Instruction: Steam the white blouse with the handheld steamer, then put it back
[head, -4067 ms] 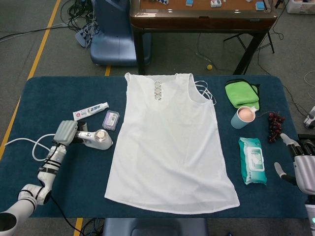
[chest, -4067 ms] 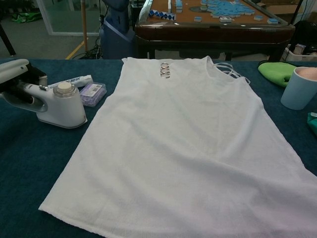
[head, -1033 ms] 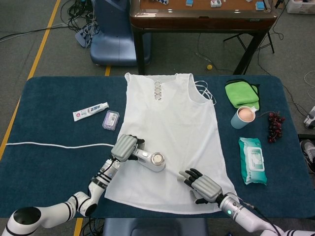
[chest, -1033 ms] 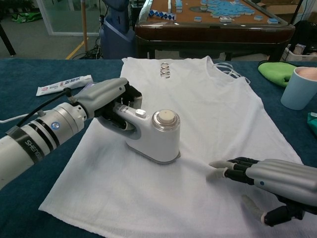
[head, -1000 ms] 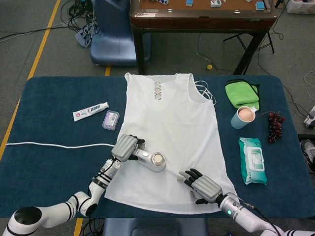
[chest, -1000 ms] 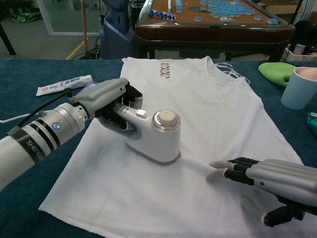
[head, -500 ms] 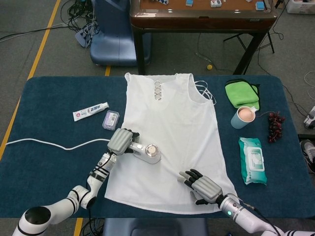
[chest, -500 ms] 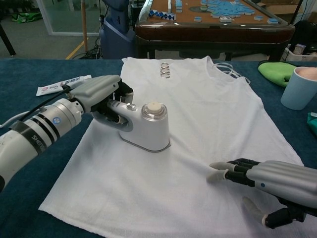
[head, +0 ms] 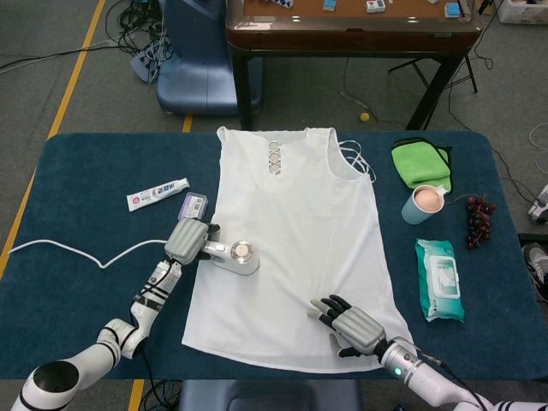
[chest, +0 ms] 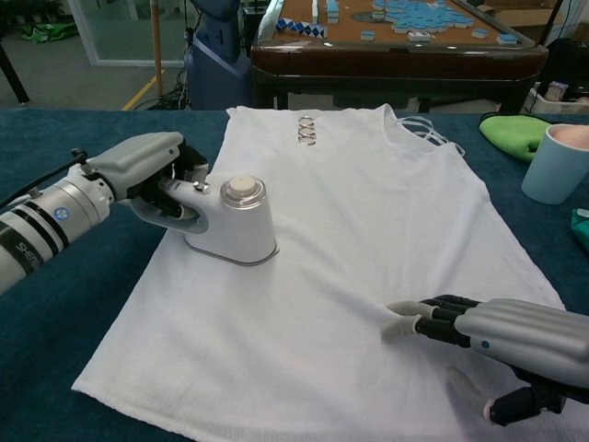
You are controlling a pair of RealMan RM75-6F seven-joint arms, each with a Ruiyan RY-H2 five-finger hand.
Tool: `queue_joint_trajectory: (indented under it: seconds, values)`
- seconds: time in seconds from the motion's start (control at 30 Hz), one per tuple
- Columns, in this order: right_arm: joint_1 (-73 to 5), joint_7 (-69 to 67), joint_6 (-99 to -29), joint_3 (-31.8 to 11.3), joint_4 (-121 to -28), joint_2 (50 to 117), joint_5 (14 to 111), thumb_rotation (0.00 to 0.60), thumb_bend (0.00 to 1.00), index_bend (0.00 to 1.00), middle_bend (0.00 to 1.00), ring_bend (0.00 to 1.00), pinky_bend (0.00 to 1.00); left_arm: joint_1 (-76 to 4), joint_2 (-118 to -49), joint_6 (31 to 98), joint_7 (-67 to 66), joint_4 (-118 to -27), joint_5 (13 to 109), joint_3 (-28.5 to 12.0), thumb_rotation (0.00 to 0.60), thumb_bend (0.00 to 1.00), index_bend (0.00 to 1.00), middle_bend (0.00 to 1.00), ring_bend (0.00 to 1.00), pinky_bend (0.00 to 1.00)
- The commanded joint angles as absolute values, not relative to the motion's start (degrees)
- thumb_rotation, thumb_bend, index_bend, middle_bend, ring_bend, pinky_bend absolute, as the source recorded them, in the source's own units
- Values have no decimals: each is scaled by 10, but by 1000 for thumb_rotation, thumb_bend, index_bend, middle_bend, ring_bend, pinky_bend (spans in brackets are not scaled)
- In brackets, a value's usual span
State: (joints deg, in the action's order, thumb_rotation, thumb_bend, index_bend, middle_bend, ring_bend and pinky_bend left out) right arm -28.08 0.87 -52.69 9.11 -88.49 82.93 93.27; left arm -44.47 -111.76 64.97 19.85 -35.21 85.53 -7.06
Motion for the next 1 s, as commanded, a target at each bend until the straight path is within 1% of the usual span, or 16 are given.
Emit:
queue_joint_trajectory:
  seconds: [0.03, 0.37, 0.6, 1.0]
  values:
    - [-281, 10, -527, 92, -886, 829, 933, 477, 748, 0, 0, 0, 0, -435, -1103, 663, 201, -368, 868, -57, 600, 246, 791, 706, 591, 579]
    - [-283, 14, -528, 99, -895, 824, 937, 477, 748, 0, 0, 0, 0, -420, -1047, 673, 182, -455, 891, -29, 600, 246, 791, 706, 589, 580]
    - [-284, 13, -528, 102, -897, 819, 939, 478, 748, 0, 0, 0, 0, -410, -997, 648, 158, -531, 890, -13, 600, 246, 791, 705, 586, 579]
    - [-286, 12, -530, 106, -899, 816, 945, 477, 748, 0, 0, 0, 0, -379, -928, 647, 139, -613, 877, -3, 600, 246, 791, 705, 584, 579]
